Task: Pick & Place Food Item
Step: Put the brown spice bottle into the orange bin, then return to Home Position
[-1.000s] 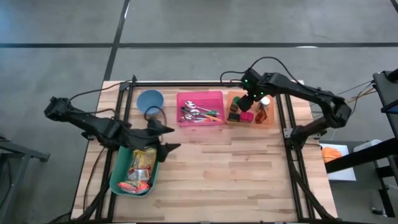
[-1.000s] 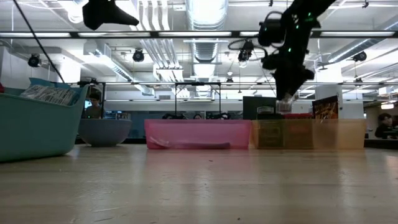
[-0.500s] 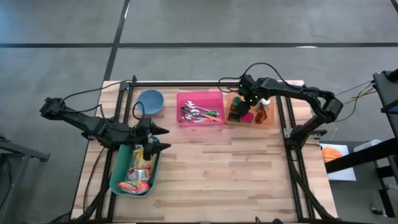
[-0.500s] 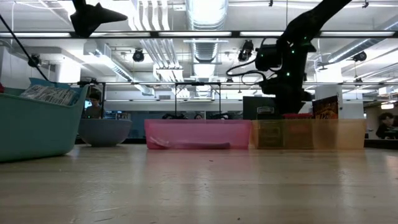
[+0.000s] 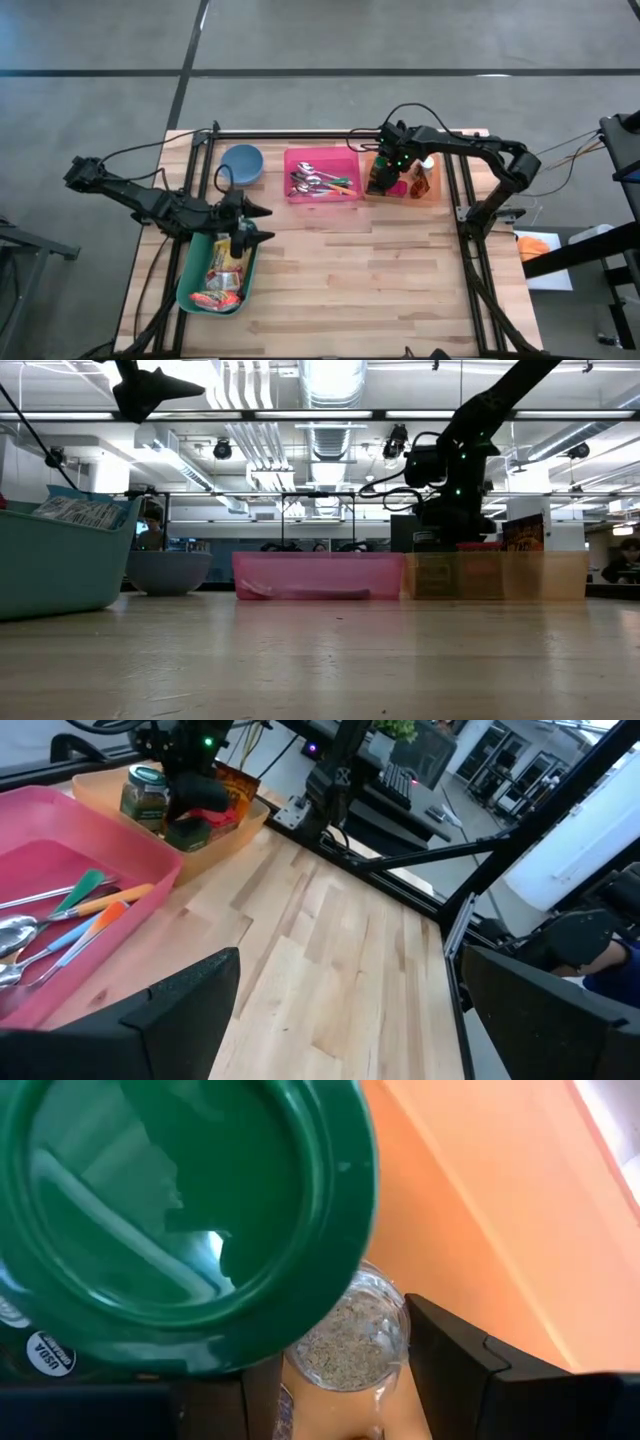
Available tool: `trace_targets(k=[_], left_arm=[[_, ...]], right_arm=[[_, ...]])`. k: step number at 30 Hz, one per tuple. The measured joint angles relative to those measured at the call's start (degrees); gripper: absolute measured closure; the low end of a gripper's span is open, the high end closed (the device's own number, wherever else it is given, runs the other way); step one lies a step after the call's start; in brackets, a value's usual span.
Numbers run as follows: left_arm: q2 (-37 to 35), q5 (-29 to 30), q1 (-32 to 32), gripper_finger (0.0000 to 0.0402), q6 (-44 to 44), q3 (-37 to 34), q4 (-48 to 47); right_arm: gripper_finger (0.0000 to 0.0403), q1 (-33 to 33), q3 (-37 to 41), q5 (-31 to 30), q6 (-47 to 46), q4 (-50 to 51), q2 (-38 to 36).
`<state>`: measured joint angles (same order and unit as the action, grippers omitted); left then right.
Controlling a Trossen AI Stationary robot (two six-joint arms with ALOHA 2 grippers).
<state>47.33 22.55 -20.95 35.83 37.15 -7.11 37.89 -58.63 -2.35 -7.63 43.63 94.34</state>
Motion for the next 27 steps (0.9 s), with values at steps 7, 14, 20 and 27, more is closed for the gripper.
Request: trace_targets(k=[7, 14, 20, 27], left_arm=[[0.0, -0.2, 0.0, 0.0016, 0.2, 0.0, -0.4], [0.0, -0.8, 0.0, 0.0016, 0.3, 0.0, -0.5], [0.0, -1.2, 0.0, 0.0016, 0.4, 0.0, -0.5], [0.0, -1.2, 0.0, 0.0016, 0.5, 0.0, -0.6]], right_arm=[[0.0236, 0.1, 0.1, 0.7, 0.8, -0.4, 0.0], [0.0224, 0.0, 0.2, 0.9, 0.8, -0.4, 0.0], [0.0133, 0.0, 0.4, 1.2, 0.9, -0.1, 0.2], [0.0082, 0.0, 0.4, 1.0, 1.6, -0.1, 0.1]])
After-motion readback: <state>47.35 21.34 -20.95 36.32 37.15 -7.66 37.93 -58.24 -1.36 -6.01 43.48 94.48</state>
